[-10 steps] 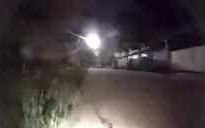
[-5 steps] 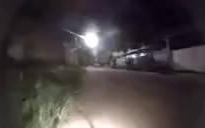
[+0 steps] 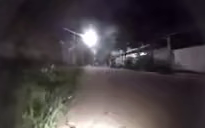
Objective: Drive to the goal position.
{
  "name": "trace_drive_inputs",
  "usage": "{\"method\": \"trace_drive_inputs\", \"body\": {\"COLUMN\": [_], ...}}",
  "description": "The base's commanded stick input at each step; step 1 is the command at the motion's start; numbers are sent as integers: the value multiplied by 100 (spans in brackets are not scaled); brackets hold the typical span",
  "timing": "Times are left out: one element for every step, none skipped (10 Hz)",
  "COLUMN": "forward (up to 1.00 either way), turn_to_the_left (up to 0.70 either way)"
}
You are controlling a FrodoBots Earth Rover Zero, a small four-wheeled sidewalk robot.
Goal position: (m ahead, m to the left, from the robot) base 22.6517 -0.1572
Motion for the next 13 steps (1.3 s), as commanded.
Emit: {"method": "trace_drive_inputs", "body": {"forward": [70, 70, 70, 70, 70, 70, 70, 70, 70, 70, 70, 70, 70], "turn_to_the_left": [0, 0, 0, 0, 0, 0, 0, 0, 0, 0, 0, 0, 0]}}
